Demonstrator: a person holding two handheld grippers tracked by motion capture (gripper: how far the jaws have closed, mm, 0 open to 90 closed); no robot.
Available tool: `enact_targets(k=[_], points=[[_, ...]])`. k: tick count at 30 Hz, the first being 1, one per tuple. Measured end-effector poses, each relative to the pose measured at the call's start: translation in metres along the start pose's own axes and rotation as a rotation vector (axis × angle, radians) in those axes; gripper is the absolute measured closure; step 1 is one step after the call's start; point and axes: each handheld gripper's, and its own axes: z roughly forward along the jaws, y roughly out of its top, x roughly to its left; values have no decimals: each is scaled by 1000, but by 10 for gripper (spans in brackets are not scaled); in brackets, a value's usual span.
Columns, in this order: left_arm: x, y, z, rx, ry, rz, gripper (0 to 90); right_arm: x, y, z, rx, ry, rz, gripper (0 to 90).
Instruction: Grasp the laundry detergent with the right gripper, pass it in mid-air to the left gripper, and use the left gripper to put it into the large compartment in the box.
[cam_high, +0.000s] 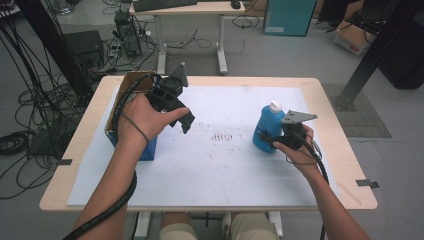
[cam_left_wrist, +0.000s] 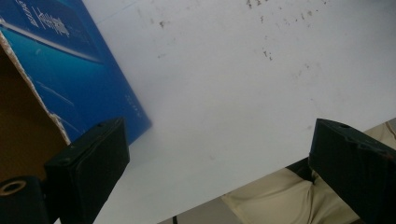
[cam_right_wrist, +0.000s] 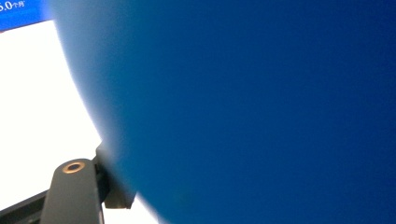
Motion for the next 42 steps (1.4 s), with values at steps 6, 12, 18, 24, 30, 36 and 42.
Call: enact_targets(k=[6, 12, 18, 24, 30, 36, 42], points=[[0, 0, 1, 0, 1, 2, 56, 0, 0, 0, -1, 4, -7, 357], [1, -1, 1, 1, 0, 2, 56, 0, 0, -1, -1, 10, -5, 403], [0, -1, 0, 4, 1, 6, 56, 0, 0, -1, 1, 9, -7, 406], [-1, -1, 2, 5, 1, 4, 56, 0, 0, -1, 0, 8, -17, 409], [-1, -1, 2, 6, 2, 3, 56, 0, 0, -1, 7, 8, -4, 413], [-1, -1, 2, 12, 7, 11, 56, 0, 1, -1, 13, 9, -5, 415], [-1, 0, 2, 12, 10, 14, 56, -1, 1, -1, 13, 11, -7, 415]])
